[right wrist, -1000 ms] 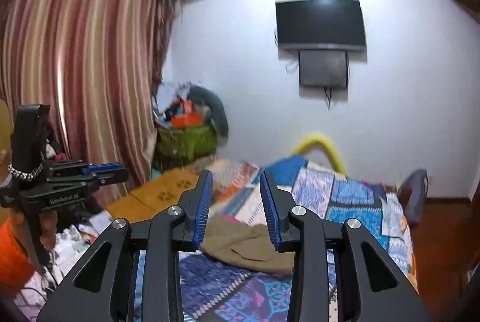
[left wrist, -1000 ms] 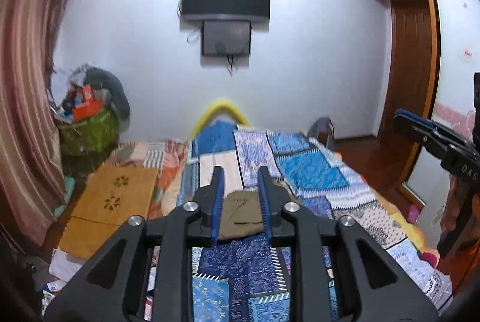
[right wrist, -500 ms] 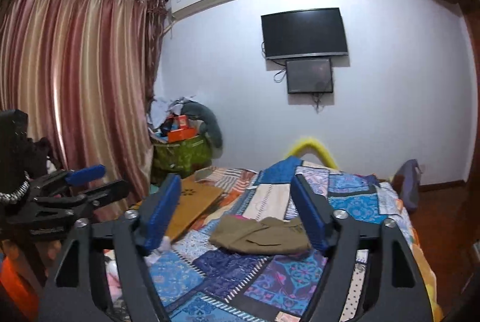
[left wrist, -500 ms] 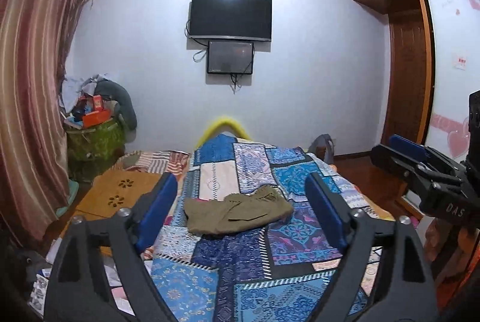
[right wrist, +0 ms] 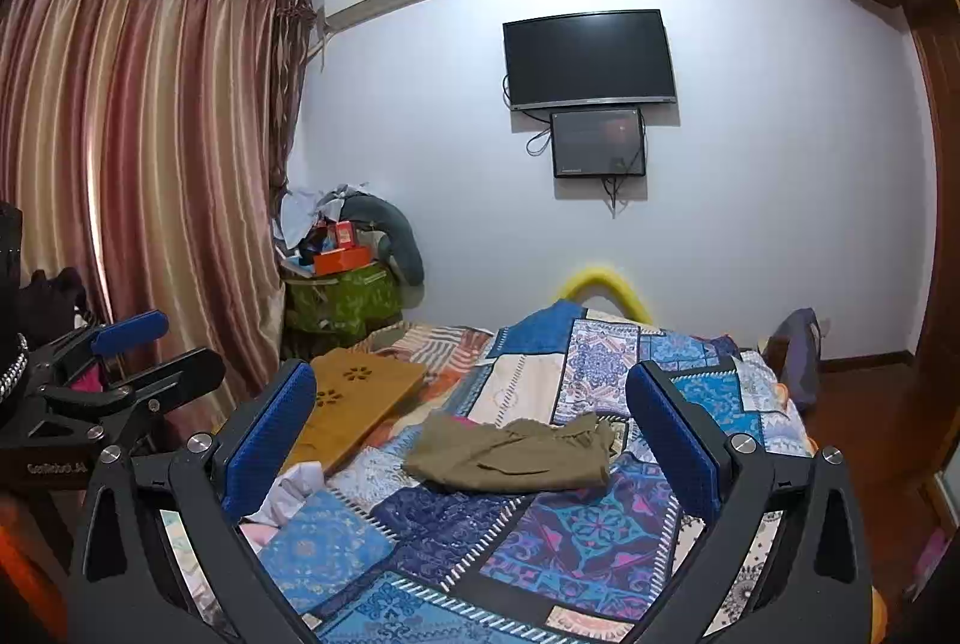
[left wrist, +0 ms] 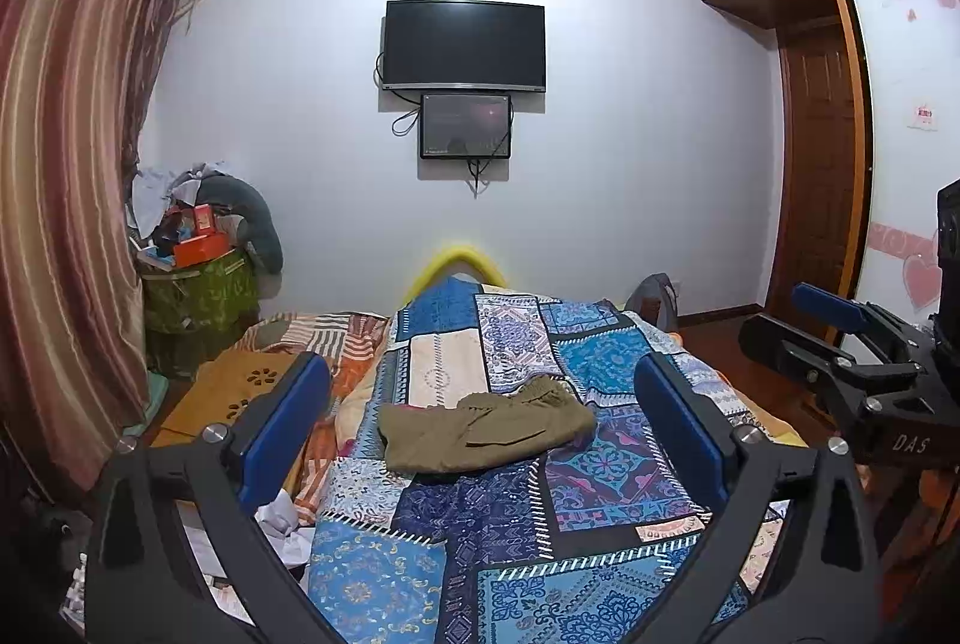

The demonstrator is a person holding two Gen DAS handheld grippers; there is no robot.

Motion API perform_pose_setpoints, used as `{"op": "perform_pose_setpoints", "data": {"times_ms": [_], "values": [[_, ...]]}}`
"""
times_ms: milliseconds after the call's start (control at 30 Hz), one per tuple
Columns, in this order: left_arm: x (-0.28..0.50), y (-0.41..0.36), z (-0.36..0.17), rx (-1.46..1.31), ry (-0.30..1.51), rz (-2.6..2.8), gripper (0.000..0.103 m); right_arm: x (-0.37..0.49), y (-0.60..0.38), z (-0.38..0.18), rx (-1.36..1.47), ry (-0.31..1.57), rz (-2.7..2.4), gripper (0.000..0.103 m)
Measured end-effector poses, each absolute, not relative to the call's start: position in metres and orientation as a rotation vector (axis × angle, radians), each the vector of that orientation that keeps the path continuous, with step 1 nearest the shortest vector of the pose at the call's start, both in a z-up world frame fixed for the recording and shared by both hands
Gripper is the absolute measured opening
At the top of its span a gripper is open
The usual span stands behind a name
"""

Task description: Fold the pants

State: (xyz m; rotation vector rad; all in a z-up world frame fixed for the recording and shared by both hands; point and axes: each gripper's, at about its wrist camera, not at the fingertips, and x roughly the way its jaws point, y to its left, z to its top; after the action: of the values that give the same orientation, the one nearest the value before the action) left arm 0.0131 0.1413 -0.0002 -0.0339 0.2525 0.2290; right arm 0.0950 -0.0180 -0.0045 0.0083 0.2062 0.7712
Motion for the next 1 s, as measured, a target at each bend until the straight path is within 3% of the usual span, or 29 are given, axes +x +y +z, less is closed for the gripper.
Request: {"op": "perform_pose_setpoints", "data": {"times_ms": [1000], "values": [[0.020, 0.150, -0.010, -0.098, 0.277, 0.232, 0.103, 0.094, -0.017, -0.002, -0.008, 0.220, 0.764, 0.103]]}}
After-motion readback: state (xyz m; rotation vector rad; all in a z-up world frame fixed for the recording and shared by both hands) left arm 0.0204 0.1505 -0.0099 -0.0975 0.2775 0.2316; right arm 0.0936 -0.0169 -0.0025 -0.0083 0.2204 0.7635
